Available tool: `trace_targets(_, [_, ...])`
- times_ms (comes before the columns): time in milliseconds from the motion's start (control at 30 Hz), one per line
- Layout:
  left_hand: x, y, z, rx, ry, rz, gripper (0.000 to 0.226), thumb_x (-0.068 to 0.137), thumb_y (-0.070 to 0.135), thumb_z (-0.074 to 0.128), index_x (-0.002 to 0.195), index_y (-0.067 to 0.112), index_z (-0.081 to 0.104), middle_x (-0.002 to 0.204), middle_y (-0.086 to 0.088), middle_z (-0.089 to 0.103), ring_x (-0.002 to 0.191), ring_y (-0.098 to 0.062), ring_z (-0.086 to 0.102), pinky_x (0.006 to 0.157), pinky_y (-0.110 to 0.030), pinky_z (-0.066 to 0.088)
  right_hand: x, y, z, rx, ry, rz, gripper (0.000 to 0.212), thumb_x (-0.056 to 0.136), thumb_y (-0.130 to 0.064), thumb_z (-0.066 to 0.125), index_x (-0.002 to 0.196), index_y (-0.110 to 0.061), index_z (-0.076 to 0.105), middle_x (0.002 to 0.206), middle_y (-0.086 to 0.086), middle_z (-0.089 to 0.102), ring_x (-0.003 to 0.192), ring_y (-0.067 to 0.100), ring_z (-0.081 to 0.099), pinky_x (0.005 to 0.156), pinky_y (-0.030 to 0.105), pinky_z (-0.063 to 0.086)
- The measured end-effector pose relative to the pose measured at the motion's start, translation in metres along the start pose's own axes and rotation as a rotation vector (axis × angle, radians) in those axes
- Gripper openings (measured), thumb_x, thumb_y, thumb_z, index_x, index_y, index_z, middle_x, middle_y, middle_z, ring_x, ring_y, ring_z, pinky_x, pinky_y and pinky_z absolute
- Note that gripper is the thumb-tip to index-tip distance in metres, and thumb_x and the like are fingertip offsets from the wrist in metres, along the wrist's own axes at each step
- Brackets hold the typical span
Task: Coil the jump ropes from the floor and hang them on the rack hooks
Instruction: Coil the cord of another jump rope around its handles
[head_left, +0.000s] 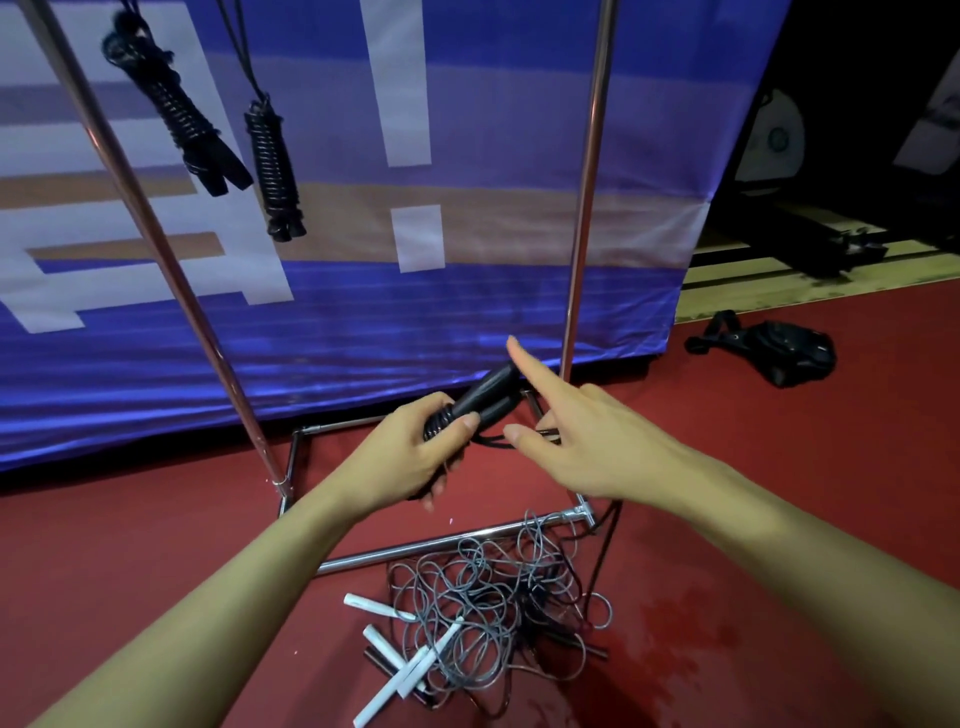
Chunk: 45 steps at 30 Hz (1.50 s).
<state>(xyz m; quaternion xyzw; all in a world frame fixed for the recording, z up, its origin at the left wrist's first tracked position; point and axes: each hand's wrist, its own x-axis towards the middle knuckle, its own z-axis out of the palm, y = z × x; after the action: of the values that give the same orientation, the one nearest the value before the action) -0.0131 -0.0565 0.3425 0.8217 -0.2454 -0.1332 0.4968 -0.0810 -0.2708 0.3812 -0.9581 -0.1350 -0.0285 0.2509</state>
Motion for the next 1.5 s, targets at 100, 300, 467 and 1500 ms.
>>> trace_targets(100, [-0.002,-0.003,-0.003,0.028,-0.009,0.011,0.023,0.107,0.030,0.054,0.095,0.010,0.054,0.065,-0.002,0.065,0.043,-0.021,0.057,0.038,-0.022,0.036,0.000,0.000,-0.002,0.000,-0.033,-0.005,0.084,0.104,-0.037,0.054,0.162,-0.036,-0.006,0.054,0.000,0.061,0.055,0.012,0.052,0.055,0.025,0.035])
trace_targets(300, [0.001,0.000,-0.010,0.062,0.040,0.024,0.028,0.106,0.038,0.055,0.097,0.011,0.056,0.068,-0.008,0.072,0.043,-0.023,0.059,0.043,-0.024,0.037,0.000,0.006,-0.002,0.030,-0.006,0.014,0.075,0.104,-0.040,0.051,0.162,-0.043,0.003,0.053,0.004,0.055,0.049,0.018,0.043,0.054,0.030,0.032])
trace_targets(467, [-0.006,0.003,-0.008,0.163,0.064,0.096,0.024,0.106,0.035,0.055,0.088,0.019,0.054,0.066,-0.006,0.072,0.039,-0.025,0.060,0.041,-0.024,0.039,0.005,0.003,-0.013,-0.021,-0.087,0.022,0.071,0.103,-0.031,0.054,0.163,-0.035,0.015,0.045,-0.004,0.044,0.045,0.013,0.040,0.050,0.021,0.033])
trace_targets(1500, [-0.003,0.010,0.009,0.117,0.089,0.123,0.062,0.102,0.026,0.064,0.153,0.043,0.033,0.081,-0.006,0.075,0.049,-0.017,0.071,0.039,-0.028,0.049,-0.003,0.011,0.009,-0.251,-0.144,-0.005,0.097,0.101,-0.052,0.050,0.159,-0.027,-0.023,0.075,-0.001,0.058,0.075,0.027,0.060,0.071,0.041,0.049])
